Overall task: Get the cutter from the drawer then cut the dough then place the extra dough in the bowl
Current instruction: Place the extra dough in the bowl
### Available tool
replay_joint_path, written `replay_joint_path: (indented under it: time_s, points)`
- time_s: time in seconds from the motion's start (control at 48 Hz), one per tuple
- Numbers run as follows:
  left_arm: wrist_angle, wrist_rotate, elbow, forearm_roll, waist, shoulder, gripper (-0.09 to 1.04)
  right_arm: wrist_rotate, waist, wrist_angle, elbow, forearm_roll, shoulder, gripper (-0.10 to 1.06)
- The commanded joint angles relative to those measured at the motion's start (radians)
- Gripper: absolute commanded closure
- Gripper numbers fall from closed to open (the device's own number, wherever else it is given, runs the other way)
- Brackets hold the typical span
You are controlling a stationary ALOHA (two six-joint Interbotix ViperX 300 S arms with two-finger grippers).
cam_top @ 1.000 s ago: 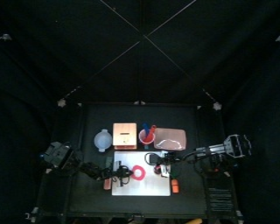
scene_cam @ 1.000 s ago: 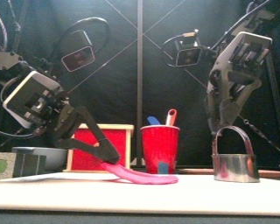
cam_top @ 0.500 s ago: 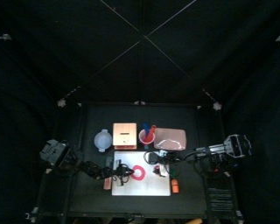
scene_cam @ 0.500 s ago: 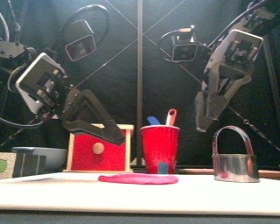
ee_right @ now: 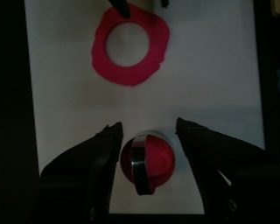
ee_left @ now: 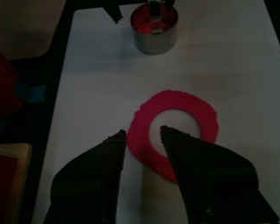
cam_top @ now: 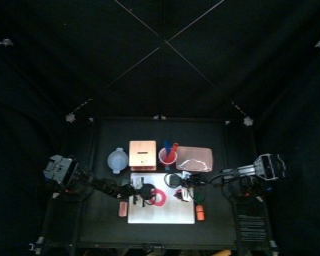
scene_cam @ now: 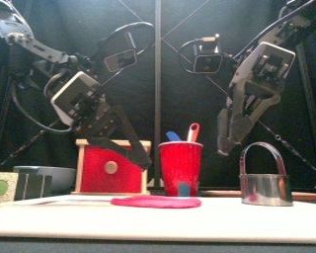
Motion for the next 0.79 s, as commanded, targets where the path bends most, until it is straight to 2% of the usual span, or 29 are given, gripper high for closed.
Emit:
replay_joint_path:
  time_s: [0.021,0.104,0.312,0.792]
  points:
    - [0.031,0.071,-0.034,-0.078,0.011,-0.049,0.11,0.000,0.002,-0.008,-0.009,0.000,-0.012,0.11]
    - [0.046,0.112,-0.035,-0.140,0.012,-0.074,0.08,0.000,0.002,-0.008,-0.009,0.000,-0.011,0.11]
    - [0.104,0.126,-0.035,-0.250,0.017,-0.066,0.08,0.000,0.000,-0.017,-0.009,0.000,-0.009,0.11]
    - [0.186,0.126,-0.097,-0.255,0.067,0.015,0.08,-0.002,-0.005,-0.017,-0.009,0.000,0.017,0.11]
